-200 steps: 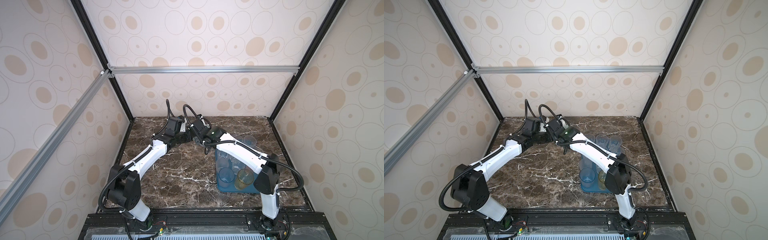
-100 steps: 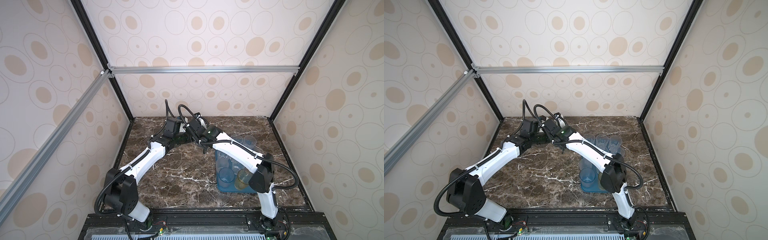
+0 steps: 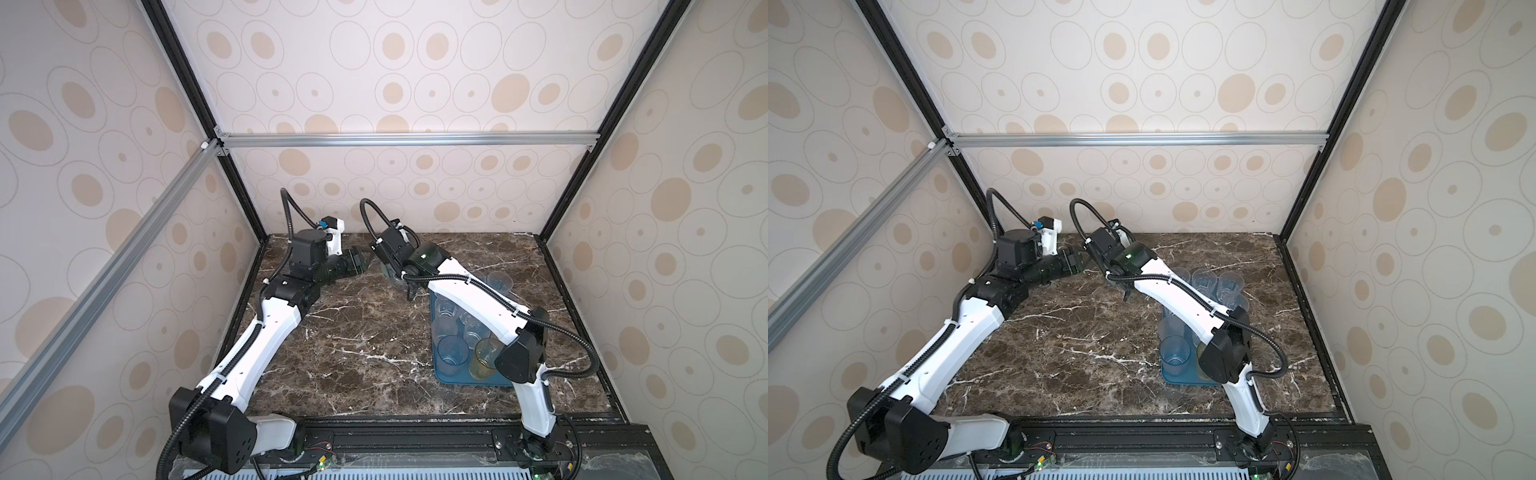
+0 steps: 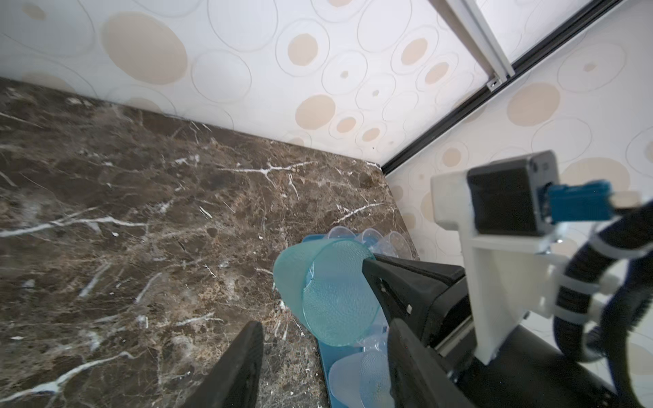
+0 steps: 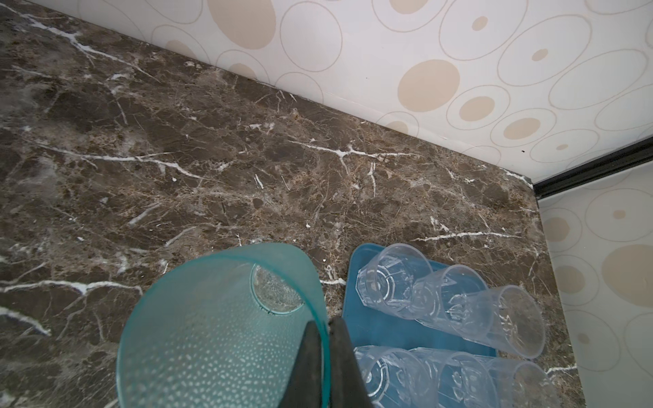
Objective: Place the glasses into the tray
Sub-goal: Place the glass on the tray.
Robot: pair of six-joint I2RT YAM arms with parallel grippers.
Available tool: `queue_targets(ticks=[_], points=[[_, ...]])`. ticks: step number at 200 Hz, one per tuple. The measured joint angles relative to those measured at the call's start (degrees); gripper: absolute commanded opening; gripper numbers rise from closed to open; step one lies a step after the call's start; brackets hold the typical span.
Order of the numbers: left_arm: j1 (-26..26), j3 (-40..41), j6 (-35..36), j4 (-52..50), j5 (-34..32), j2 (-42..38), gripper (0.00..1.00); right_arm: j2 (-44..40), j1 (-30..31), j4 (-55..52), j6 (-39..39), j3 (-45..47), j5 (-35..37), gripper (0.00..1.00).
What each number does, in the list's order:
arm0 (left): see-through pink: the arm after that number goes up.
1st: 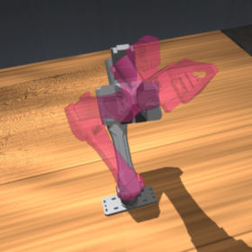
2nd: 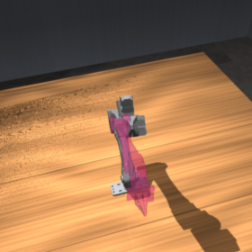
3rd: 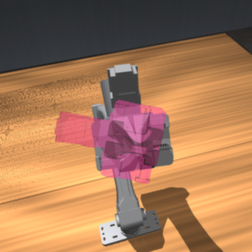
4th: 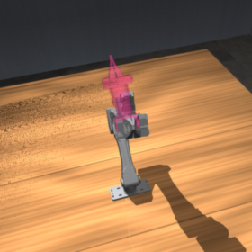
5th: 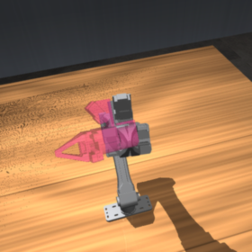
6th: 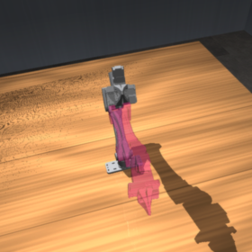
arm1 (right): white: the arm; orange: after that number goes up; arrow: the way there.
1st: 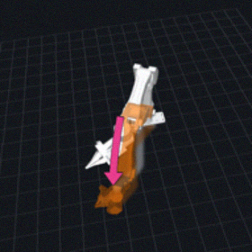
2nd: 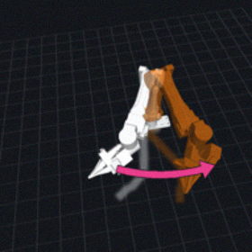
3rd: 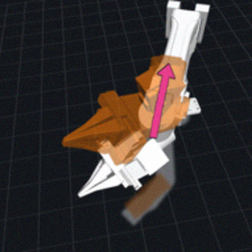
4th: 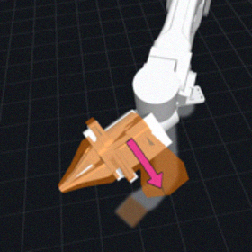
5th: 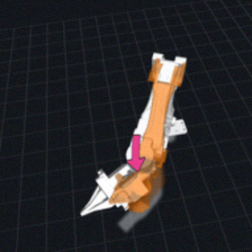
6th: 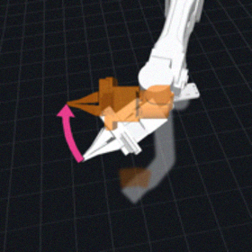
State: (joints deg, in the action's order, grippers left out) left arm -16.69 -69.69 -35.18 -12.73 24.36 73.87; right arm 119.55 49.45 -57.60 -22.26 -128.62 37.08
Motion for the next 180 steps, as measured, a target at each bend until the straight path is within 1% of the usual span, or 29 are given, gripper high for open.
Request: queue_targets(ticks=[29,65,90,112,131,152,180], points=[[0.57,3.56,1.95,1.79,-3.02,-1.84,0.6,0.0,-1.55,-3.19,-0.76,-3.37,-5.51,0.02],[0.63,9.97,4.44,5.62,-7.08,-5.57,0.61,-2.23,-6.19,-8.24,-1.03,-5.2,-13.66,0.01],[0.59,12.61,5.51,8.74,-8.96,-6.49,0.61,-6.71,-9.53,-12.74,-1.01,-5.2,-17.25,0.0],[-0.42,14.25,6.64,10.14,-11.1,-6.47,0.61,-13.33,-12.15,-16.2,-1.03,-4.48,-19.19,0.0],[-2.86,15.13,7.98,10.99,-13.57,-6.16,0.61,-20.57,-14.73,-18.93,-1.22,-1.9,-20.31,0.0],[-7.91,15.56,9.73,12.87,-15.65,-5.07,0.61,-27.67,-18.34,-22.75,-1.68,1.42,-20.61,0.0],[-14.25,18.38,11.06,18.08,-17.14,-4.09,0.61,-36.63,-25.31,-27.71,-2.58,10.38,-19.82,0.0]])
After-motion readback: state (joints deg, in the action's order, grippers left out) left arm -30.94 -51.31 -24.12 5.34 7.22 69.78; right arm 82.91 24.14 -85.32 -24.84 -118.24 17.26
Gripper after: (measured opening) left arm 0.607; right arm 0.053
